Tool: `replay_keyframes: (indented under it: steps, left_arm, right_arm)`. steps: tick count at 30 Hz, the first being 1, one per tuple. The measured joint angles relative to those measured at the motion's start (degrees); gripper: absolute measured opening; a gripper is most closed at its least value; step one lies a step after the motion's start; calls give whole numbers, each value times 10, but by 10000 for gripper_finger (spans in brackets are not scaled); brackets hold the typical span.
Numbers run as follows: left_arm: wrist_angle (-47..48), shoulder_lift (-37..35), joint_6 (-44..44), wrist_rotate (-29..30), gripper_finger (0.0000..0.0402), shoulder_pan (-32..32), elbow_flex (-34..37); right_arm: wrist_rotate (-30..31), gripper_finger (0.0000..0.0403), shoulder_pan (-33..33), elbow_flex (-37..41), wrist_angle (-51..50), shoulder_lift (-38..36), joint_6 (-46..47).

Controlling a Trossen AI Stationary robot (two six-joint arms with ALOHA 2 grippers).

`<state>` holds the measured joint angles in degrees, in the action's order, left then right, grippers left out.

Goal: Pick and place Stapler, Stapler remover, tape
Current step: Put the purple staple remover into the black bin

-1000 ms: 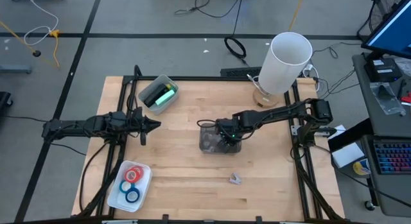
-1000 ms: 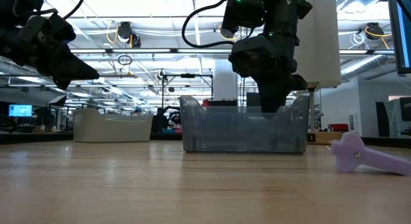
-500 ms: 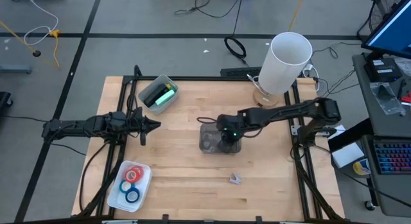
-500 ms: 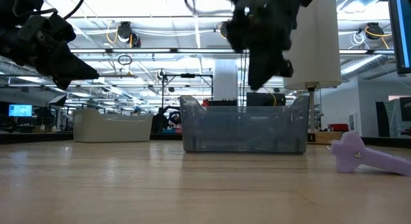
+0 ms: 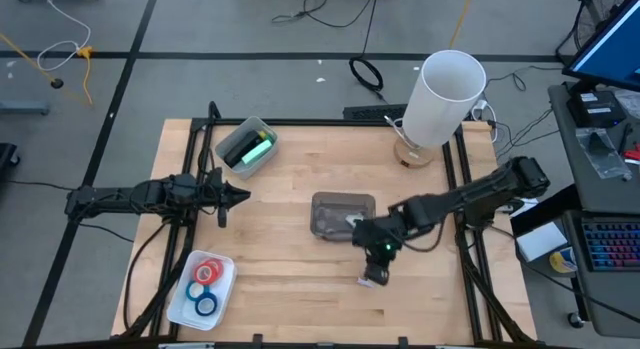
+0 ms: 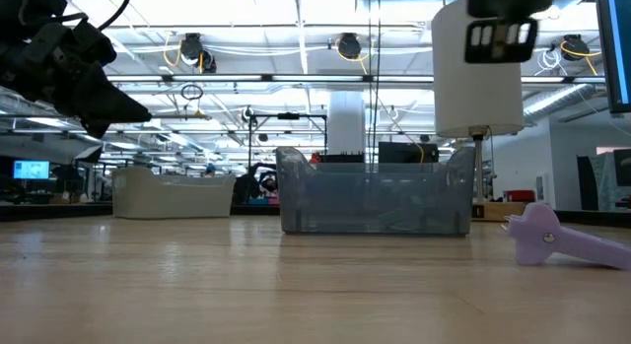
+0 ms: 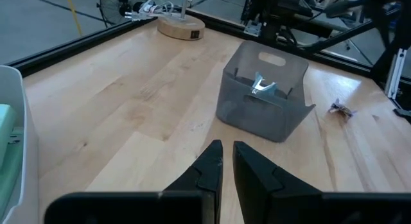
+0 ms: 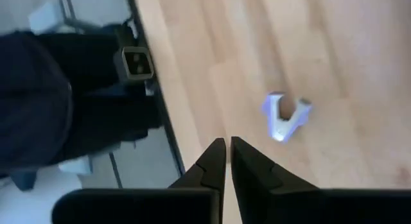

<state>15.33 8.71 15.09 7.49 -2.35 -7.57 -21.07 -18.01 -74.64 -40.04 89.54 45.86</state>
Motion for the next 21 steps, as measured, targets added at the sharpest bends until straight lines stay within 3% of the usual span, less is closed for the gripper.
replay_keyframes:
  steps: [9, 15, 21]
  left_arm:
    - [0, 0, -4, 0, 37, 0, 0]
    - [0, 0, -4, 0, 37, 0, 0]
    - [2, 0, -1, 0, 37, 0, 0]
  right_arm:
    - [34, 29, -27, 46, 18, 11, 75]
    - [0, 89, -27, 104, 115, 11, 135]
    - [-1, 150, -24, 144, 138, 11, 163]
